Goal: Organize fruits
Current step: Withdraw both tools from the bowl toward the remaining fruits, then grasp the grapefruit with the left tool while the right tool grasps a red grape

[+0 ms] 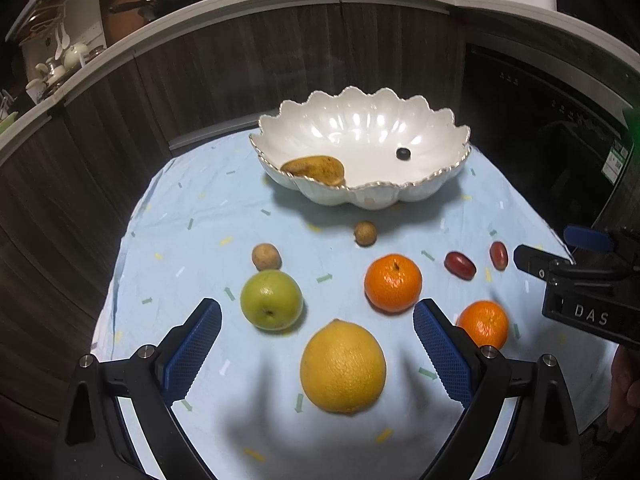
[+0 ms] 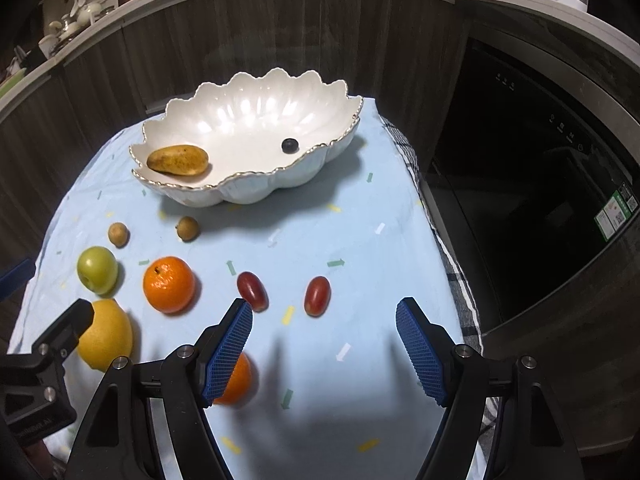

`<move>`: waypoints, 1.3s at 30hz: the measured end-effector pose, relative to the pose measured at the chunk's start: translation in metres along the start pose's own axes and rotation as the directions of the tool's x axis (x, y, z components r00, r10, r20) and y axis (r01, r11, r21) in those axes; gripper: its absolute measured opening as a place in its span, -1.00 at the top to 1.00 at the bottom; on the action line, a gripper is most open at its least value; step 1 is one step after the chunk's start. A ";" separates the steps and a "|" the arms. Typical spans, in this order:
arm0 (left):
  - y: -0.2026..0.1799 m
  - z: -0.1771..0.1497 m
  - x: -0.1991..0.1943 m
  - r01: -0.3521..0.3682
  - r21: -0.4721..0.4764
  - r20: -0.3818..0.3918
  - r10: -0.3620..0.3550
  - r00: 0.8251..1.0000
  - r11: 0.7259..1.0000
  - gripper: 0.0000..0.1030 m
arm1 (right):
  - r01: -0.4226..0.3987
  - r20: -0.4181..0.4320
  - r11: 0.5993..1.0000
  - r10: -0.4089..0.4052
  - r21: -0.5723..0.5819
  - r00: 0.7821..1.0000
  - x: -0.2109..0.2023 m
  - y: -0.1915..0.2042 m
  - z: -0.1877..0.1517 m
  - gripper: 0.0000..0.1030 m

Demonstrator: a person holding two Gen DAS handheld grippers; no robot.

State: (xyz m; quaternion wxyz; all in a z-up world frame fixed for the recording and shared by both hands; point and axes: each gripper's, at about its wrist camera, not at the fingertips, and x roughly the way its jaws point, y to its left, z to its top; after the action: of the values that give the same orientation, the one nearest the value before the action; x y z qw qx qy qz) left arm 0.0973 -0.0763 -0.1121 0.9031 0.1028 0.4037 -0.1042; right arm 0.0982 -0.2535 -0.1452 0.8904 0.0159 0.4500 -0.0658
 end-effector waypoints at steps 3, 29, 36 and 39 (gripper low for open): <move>-0.003 -0.004 0.004 -0.001 0.007 -0.004 0.001 1.000 1.000 -0.91 | 0.004 0.001 1.000 -0.004 0.001 1.000 0.003 -0.001 -0.002 -0.46; -0.009 -0.024 0.040 -0.005 -0.013 -0.107 0.004 0.994 1.000 -0.58 | 0.040 0.000 0.999 -0.040 0.001 0.999 0.040 -0.006 -0.002 -0.45; -0.011 -0.028 0.048 0.004 -0.016 -0.129 -0.006 0.992 1.000 -0.50 | 0.030 -0.011 1.000 -0.030 0.001 0.999 0.051 -0.003 0.001 -0.31; -0.010 -0.029 0.052 0.008 -0.019 -0.141 -0.011 0.990 1.000 -0.39 | 0.022 -0.025 1.000 -0.022 0.006 0.999 0.057 -0.002 0.001 -0.18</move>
State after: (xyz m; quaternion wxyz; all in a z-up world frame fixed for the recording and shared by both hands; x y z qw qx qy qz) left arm 0.1077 -0.0837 -0.1713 0.8726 0.0995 0.4681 -0.0972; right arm 0.1320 -0.2617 -0.1910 0.8839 0.0147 0.4611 -0.0771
